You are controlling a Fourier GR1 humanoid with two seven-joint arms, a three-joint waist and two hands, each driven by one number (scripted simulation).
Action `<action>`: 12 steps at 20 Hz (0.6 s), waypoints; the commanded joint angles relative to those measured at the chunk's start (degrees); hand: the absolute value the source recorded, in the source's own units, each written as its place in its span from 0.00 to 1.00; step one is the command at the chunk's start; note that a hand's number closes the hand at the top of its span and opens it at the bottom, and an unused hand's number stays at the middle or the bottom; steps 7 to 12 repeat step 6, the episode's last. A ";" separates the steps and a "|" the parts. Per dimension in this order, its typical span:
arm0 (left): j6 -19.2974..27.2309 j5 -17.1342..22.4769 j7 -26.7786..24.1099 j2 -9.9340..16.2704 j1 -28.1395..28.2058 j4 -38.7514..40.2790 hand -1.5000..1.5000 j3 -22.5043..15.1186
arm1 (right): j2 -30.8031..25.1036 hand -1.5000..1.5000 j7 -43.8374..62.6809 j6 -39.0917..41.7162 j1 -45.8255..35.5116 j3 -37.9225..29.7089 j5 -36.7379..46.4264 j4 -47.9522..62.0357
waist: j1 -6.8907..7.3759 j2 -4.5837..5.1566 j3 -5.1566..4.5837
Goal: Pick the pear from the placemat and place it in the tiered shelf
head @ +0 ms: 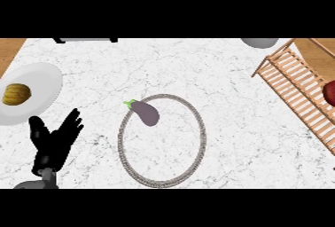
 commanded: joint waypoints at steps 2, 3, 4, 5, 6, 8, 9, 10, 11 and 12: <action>0.30 -0.50 -0.23 -0.89 0.26 1.51 0.50 -0.06 | -0.06 0.00 6.65 11.78 5.54 -8.59 -6.47 -13.57 | -0.43 0.04 -0.08; 0.07 -0.47 0.39 -0.90 1.43 -1.05 0.50 -0.66 | 0.87 0.00 4.15 11.58 7.15 -11.47 -10.71 -14.85 | -0.17 0.02 -0.02; 0.83 -0.29 -0.53 -1.06 -0.89 2.66 0.50 0.78 | -0.42 0.00 5.38 16.64 7.30 -12.76 -13.27 -17.62 | -1.60 -0.21 -0.08; 0.63 -0.21 1.47 0.36 -0.48 -0.45 0.50 1.00 | 1.58 0.00 5.03 17.46 10.88 -14.74 -13.14 -21.76 | -0.81 -0.09 -0.03; -1.64 0.05 -1.16 0.74 2.12 -0.92 0.50 0.72 | -3.23 0.00 8.64 20.25 7.29 -13.82 -13.34 -20.53 | 0.18 0.05 -0.12; -1.64 0.05 -1.16 0.74 2.12 -0.92 0.50 0.72 | -3.23 0.00 8.64 20.25 7.29 -13.82 -13.34 -20.53 | 0.18 0.05 -0.12; -1.64 0.05 -1.16 0.74 2.12 -0.92 0.50 0.72 | -3.23 0.00 8.64 20.25 7.29 -13.82 -13.34 -20.53 | 0.18 0.05 -0.12; -1.64 0.05 -1.16 0.74 2.12 -0.92 0.50 0.72 | -3.23 0.00 8.64 20.25 7.29 -13.82 -13.34 -20.53 | 0.18 0.05 -0.12; -1.64 0.05 -1.16 0.74 2.12 -0.92 0.50 0.72 | -3.23 0.00 8.64 20.25 7.29 -13.82 -13.34 -20.53 | 0.18 0.05 -0.12; -1.64 0.05 -1.16 0.74 2.12 -0.92 0.50 0.72 | -3.23 0.00 8.64 20.25 7.29 -13.82 -13.34 -20.53 | 0.18 0.05 -0.12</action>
